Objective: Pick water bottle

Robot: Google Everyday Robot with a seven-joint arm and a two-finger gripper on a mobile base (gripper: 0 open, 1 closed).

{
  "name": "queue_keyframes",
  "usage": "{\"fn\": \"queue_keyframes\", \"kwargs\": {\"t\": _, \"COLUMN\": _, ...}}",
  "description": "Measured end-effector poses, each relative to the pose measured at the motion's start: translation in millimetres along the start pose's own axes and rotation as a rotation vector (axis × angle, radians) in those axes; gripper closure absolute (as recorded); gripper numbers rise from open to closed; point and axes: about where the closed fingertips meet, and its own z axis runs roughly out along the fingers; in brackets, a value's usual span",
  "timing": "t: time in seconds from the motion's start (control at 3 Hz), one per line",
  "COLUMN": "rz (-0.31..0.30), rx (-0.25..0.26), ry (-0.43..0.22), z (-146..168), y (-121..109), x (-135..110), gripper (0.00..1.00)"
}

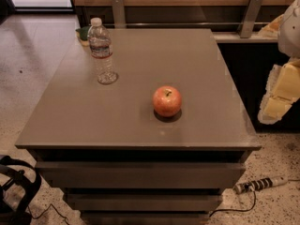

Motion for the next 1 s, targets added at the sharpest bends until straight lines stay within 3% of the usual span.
{"fn": "queue_keyframes", "kwargs": {"t": 0.33, "rz": 0.0, "rx": 0.003, "ry": -0.003, "z": -1, "y": 0, "x": -1, "gripper": 0.0}}
{"fn": "queue_keyframes", "kwargs": {"t": 0.67, "rz": 0.009, "rx": 0.01, "ry": -0.112, "z": 3, "y": 1, "x": -18, "gripper": 0.0}}
{"fn": "queue_keyframes", "kwargs": {"t": 1.0, "rz": 0.03, "rx": 0.045, "ry": -0.286, "z": 9, "y": 7, "x": -41, "gripper": 0.0}}
